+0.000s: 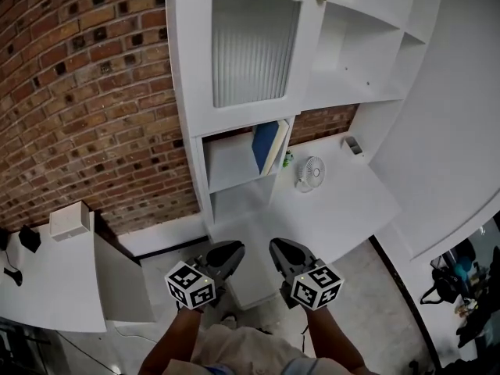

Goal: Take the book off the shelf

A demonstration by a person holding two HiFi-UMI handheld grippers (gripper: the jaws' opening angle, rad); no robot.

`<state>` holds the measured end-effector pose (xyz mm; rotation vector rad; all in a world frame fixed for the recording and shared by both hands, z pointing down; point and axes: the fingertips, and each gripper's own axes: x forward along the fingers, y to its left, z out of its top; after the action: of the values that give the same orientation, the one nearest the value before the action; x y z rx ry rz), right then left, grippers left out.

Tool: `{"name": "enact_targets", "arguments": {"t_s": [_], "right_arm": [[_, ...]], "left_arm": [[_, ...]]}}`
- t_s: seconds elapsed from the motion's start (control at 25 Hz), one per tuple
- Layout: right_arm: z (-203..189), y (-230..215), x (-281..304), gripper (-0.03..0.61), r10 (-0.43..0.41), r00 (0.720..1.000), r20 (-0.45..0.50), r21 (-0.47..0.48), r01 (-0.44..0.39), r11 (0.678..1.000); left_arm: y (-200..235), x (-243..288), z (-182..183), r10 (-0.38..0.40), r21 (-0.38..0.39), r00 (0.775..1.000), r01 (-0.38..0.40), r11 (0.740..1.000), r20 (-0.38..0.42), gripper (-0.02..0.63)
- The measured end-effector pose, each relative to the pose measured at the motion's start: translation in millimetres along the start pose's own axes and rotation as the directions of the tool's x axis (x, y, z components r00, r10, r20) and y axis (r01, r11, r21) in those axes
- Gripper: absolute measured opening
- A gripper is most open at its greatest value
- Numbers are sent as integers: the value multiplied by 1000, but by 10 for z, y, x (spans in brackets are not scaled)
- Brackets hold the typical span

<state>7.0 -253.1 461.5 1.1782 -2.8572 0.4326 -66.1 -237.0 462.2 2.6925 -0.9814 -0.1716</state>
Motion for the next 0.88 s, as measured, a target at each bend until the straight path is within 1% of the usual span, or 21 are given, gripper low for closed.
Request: {"name": "enact_targets", "arguments": {"t_s": [0.4,0.6,0.72,0.88], "right_arm": [[67,-224,414,18,-48,999,16,-9,48,999],[106,-382,549,18,-67,998,18,-8,67,998],[112,-472,644,18,-78,997,17,-7,78,997],[139,-564,772,20,-79,996,31,20,78,997]], "left_arm": [[420,227,82,-32,14,999,33,999,-13,25],[534,441,125,-55,49,998,57,997,-31,25],[622,552,159,-59,59,998,61,996,-34,25],[760,660,180,-48,67,998,50,996,-38,25]]}}
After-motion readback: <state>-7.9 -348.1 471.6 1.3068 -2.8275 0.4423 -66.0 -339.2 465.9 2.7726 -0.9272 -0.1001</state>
